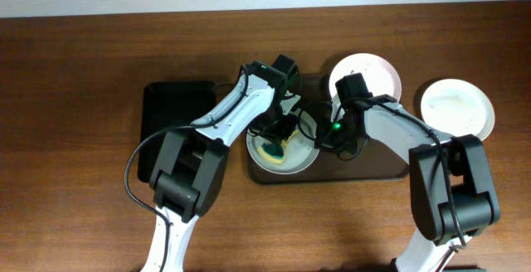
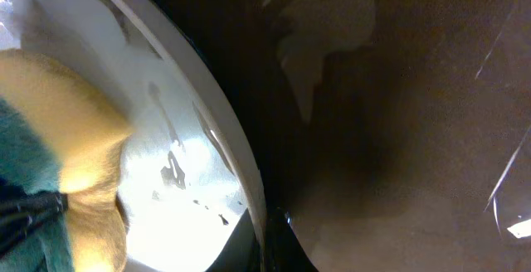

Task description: Clean dirty plates on tray and stack at the side

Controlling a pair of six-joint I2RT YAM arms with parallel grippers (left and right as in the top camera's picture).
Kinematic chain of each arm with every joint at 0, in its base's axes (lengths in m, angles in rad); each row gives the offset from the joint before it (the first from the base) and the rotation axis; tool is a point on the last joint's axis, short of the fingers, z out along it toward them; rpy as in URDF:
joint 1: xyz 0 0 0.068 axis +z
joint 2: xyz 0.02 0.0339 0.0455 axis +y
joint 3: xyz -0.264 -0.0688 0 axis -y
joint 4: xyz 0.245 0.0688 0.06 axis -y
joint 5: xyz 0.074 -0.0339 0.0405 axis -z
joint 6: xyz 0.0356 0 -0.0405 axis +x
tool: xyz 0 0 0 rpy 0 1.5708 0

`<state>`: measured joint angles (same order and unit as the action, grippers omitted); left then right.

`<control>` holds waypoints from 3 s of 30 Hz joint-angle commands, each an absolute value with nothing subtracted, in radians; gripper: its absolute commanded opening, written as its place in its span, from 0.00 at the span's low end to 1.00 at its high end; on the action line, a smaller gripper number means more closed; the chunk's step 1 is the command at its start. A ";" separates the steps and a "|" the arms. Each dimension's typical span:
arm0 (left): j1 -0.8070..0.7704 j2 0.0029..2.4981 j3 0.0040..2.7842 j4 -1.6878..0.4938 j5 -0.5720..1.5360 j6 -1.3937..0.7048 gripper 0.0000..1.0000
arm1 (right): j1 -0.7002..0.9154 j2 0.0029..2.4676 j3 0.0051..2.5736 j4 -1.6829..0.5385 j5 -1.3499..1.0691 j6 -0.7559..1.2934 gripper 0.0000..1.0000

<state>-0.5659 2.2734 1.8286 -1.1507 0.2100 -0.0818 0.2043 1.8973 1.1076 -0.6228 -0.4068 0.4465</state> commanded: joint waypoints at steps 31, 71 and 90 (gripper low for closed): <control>-0.539 2.302 1.526 -0.691 0.438 -0.511 0.00 | 0.196 1.911 1.082 -0.591 -0.385 0.454 0.04; -0.065 2.019 1.944 -1.008 0.246 -0.346 0.00 | -0.412 1.645 1.523 -1.070 -0.043 0.295 0.04; -0.065 2.019 1.944 -1.011 0.219 -0.345 0.00 | -0.244 1.955 1.677 -1.077 -0.125 0.120 0.49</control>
<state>-0.0635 2.0216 1.9411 -1.0092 0.2268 -0.3588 -0.3538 1.9118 1.7111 -1.0954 -0.1768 0.1791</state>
